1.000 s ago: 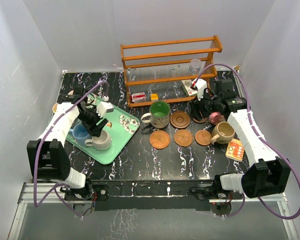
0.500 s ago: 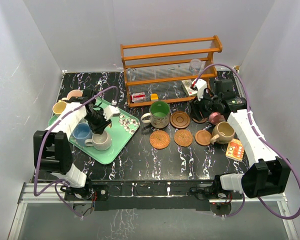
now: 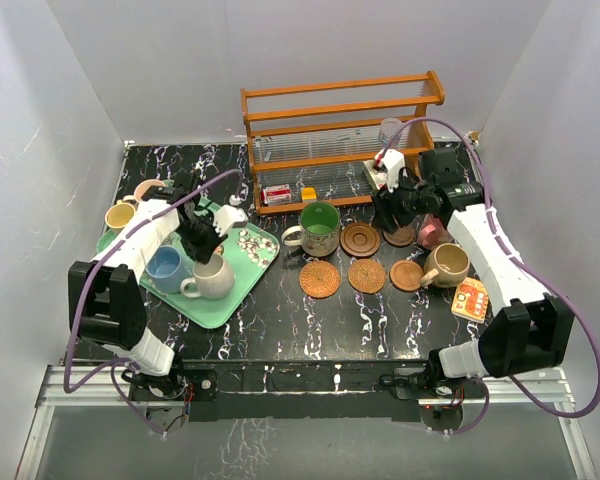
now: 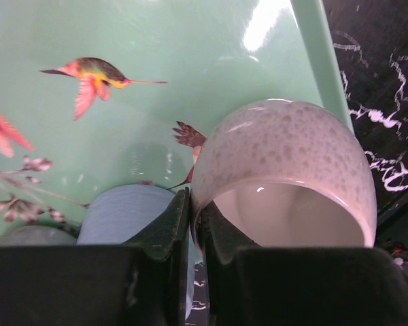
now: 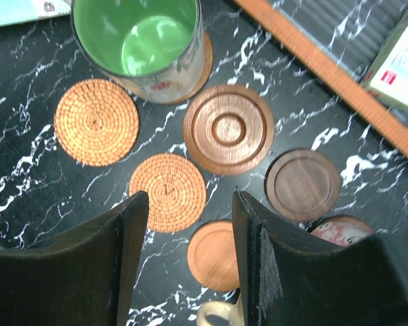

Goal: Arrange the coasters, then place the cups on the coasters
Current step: Pick up the cup from the tray, then place the cup on the coaster.

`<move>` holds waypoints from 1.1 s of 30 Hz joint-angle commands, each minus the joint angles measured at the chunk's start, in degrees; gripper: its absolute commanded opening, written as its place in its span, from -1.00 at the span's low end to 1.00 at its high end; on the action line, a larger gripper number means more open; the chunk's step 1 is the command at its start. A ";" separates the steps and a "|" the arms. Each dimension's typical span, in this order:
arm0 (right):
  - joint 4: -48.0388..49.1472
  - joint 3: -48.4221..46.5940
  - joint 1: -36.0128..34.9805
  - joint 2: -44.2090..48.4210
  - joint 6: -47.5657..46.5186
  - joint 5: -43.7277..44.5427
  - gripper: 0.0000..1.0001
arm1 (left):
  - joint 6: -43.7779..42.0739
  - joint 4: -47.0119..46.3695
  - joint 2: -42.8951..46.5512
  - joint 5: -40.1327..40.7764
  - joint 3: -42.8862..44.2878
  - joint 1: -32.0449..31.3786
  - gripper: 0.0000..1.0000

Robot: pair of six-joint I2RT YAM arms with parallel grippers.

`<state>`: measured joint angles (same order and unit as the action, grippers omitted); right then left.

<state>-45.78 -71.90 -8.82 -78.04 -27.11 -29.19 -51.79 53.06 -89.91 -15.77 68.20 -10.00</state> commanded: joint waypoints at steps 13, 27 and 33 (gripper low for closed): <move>18.01 -21.76 -9.78 -8.87 14.85 -1.93 0.10 | 28.20 -7.27 -3.41 7.49 39.03 -16.11 -1.00; 24.77 -19.18 -9.83 -7.22 27.86 0.23 0.12 | 47.87 -22.52 -16.73 18.48 55.51 -23.28 -1.00; 26.20 -17.24 -8.32 -6.13 30.84 4.68 0.12 | 56.25 -28.00 -19.12 25.06 56.94 -25.28 -1.00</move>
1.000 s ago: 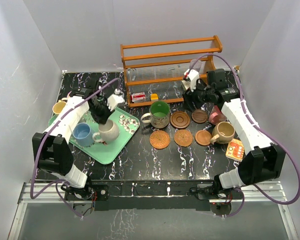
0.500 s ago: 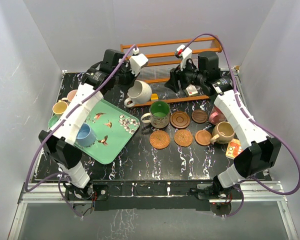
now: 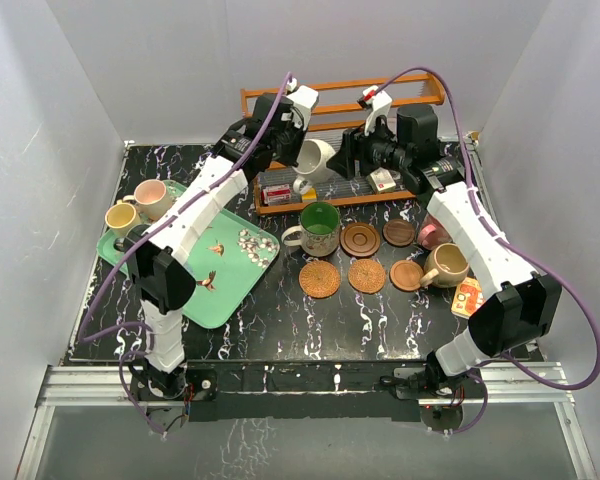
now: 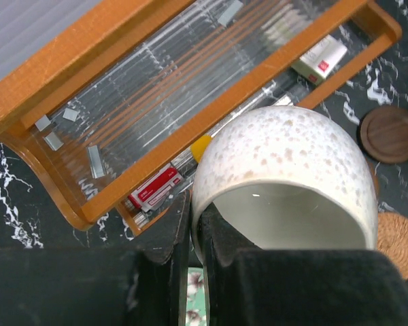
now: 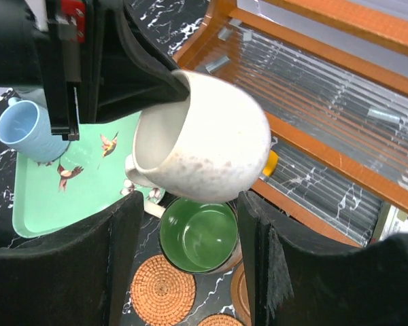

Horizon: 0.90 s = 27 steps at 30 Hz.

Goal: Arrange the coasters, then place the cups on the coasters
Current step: Place the cup on the coaster.

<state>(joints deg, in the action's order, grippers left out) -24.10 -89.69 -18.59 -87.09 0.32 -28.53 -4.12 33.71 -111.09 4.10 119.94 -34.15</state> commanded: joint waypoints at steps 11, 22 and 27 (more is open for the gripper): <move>4.37 1.47 3.76 4.49 4.64 5.65 0.13 | 15.55 -9.67 -1.67 12.08 8.88 -6.69 -1.00; 4.86 3.69 5.84 7.22 4.98 5.81 0.15 | 12.96 -11.86 -4.29 19.86 10.66 -13.14 -1.00; 4.18 5.54 5.85 7.40 3.16 14.65 0.14 | 11.91 -12.92 -4.90 22.64 10.79 -14.91 -1.00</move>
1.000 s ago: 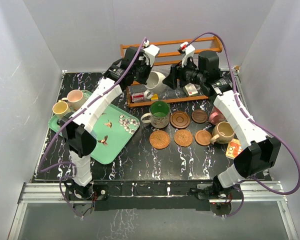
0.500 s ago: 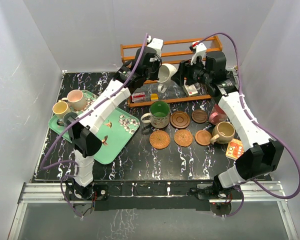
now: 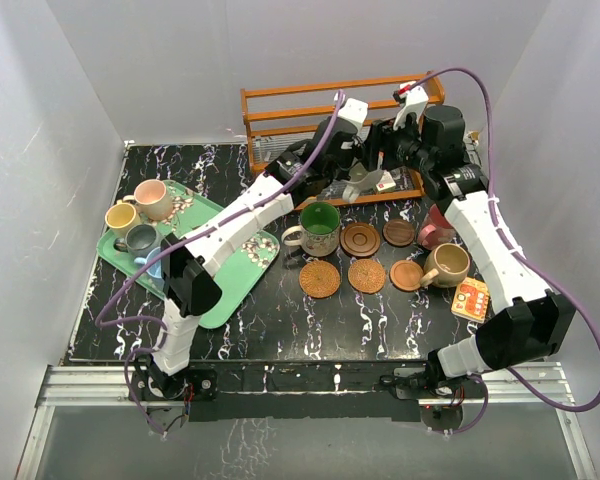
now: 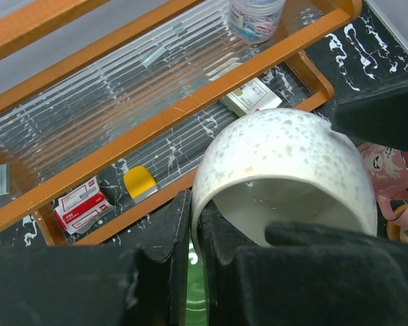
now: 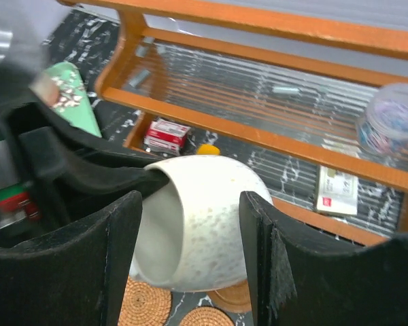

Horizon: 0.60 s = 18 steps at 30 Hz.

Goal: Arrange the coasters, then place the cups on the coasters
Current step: Place the cup on the coaster.

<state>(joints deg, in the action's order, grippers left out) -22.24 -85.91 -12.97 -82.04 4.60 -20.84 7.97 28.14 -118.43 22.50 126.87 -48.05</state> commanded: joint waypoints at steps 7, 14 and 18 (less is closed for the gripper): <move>2.94 5.16 0.30 3.88 -2.32 9.11 0.09 | -0.72 -7.79 1.98 6.25 4.09 -1.79 -1.00; 2.78 6.62 0.23 3.90 -3.17 13.38 0.00 | -1.44 -8.06 1.98 7.29 3.85 -2.03 -1.00; 2.23 6.10 0.28 3.00 -3.49 18.37 -0.12 | -2.04 -8.37 2.30 5.34 3.08 -2.30 -1.00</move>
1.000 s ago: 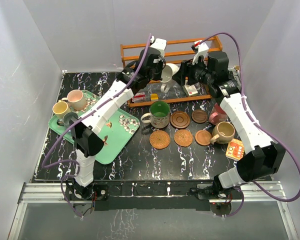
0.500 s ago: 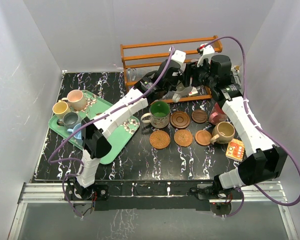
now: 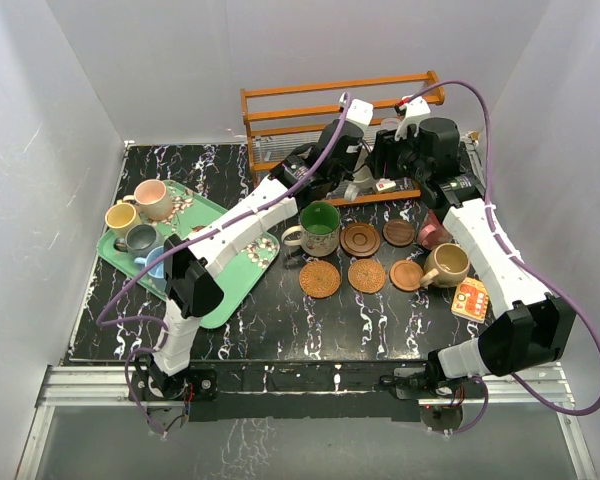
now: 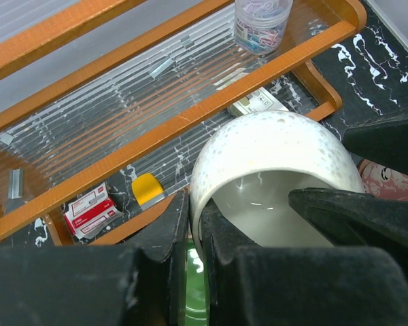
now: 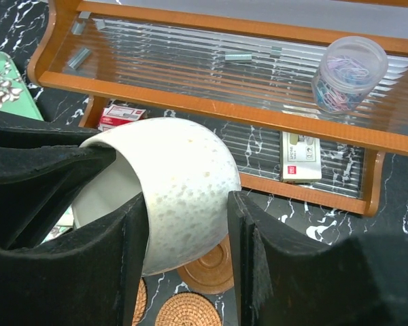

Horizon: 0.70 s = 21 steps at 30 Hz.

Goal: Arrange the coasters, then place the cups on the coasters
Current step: Place the cup on the coaster.

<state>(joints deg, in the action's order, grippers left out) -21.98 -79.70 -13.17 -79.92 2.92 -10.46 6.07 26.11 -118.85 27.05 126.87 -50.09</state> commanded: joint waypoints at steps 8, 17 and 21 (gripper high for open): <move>1.20 0.02 0.43 -0.51 -2.55 13.44 -0.37 | 0.35 -6.70 3.47 -6.16 2.59 -0.37 -1.00; -1.04 -1.40 0.47 -2.94 -4.57 19.90 -0.65 | 1.53 -7.61 4.64 -12.12 1.60 -0.37 -1.00; -1.56 -1.01 0.45 -3.36 -5.68 21.49 -0.84 | 1.83 -7.95 4.98 -15.65 1.10 -0.39 -1.00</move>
<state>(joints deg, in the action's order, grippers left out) -24.27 -79.72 -14.85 -81.25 1.32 0.01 6.46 23.49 -119.81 18.81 126.28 -49.69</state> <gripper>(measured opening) 0.312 0.062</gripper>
